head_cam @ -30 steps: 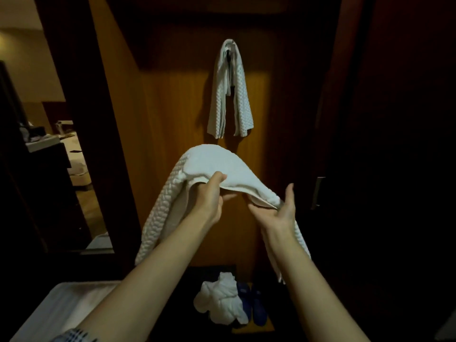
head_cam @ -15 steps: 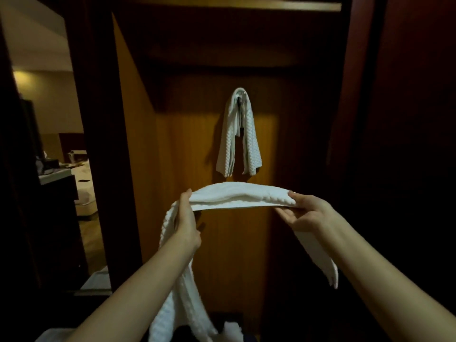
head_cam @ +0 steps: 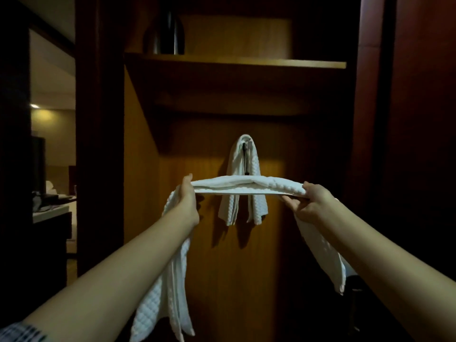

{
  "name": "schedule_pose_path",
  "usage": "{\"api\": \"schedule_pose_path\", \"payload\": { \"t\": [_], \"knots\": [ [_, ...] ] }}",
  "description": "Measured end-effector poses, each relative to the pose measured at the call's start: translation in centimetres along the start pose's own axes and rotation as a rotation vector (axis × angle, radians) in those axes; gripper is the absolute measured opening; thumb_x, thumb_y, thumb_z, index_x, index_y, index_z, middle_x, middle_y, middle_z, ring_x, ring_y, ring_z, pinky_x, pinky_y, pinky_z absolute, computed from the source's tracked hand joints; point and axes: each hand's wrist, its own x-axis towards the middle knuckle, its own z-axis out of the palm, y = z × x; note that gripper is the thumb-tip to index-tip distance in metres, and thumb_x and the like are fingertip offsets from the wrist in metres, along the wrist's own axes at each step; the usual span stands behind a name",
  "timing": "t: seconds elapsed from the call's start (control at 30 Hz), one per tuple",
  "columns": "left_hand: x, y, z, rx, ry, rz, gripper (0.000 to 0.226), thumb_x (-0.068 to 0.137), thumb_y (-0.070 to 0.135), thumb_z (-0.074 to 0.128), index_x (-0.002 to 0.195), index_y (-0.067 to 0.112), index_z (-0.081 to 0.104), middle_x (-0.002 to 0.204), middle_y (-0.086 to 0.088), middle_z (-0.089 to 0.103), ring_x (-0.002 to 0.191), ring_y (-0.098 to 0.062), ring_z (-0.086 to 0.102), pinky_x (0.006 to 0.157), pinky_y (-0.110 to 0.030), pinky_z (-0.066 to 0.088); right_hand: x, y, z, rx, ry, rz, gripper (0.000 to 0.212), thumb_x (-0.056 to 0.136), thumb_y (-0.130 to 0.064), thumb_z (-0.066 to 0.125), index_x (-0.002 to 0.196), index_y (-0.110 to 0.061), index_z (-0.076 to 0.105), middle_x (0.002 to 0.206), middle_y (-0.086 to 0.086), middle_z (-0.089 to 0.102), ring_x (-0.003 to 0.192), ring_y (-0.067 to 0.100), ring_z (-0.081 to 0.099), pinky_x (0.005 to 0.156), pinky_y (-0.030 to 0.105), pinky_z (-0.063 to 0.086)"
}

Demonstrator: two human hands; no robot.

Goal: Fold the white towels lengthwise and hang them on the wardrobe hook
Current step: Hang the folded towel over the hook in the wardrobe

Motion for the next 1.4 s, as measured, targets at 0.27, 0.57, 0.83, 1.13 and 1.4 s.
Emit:
{"api": "schedule_pose_path", "payload": {
  "t": [0.27,0.57,0.83,1.13,1.4],
  "knots": [
    [6.9,3.4,5.9,0.001,-0.071,0.089,0.032,0.088,0.038,0.049,0.095,0.009,0.061,0.103,-0.014,0.061,0.095,-0.026,0.052,0.081,-0.041,0.039,6.7,-4.7,4.1,-0.073,-0.098,-0.156,0.036,0.100,-0.013,0.037,0.132,0.001,0.043,0.128,0.021,0.056,0.114,0.033,0.059,0.086,0.042,0.050],
    [15.9,6.9,12.5,0.048,-0.065,0.260,0.021,0.086,0.034,0.050,0.086,0.013,0.055,0.113,-0.014,0.058,0.113,-0.031,0.053,0.097,-0.046,0.041,16.8,-9.6,9.3,-0.048,-0.225,-0.206,0.038,0.100,-0.012,0.035,0.134,0.004,0.039,0.129,0.025,0.052,0.113,0.038,0.057,0.092,0.047,0.050],
    [23.6,9.3,17.3,0.060,-0.158,0.296,0.023,0.090,0.033,0.044,0.078,0.016,0.054,0.080,-0.008,0.056,0.067,-0.022,0.055,0.059,-0.029,0.044,24.9,-11.8,13.0,-0.023,-0.299,-0.235,0.040,0.100,-0.013,0.036,0.137,0.003,0.036,0.131,0.027,0.050,0.116,0.040,0.055,0.097,0.048,0.047],
    [31.3,8.9,20.1,0.167,-0.211,0.214,0.039,0.094,0.036,0.033,0.110,0.011,0.059,0.103,-0.010,0.066,0.095,-0.027,0.062,0.083,-0.045,0.042,32.4,-11.1,14.8,-0.012,-0.290,-0.212,0.040,0.103,-0.018,0.030,0.134,0.006,0.039,0.133,0.023,0.051,0.121,0.034,0.053,0.100,0.042,0.041],
    [34.2,5.2,19.1,0.255,-0.232,0.116,0.040,0.086,0.041,0.040,0.106,0.010,0.057,0.106,-0.010,0.062,0.077,-0.022,0.059,0.060,-0.030,0.038,36.4,-7.3,12.9,0.035,-0.259,-0.184,0.027,0.101,-0.019,0.039,0.111,0.003,0.052,0.100,0.021,0.063,0.091,0.032,0.063,0.061,0.037,0.058]
  ]
}}
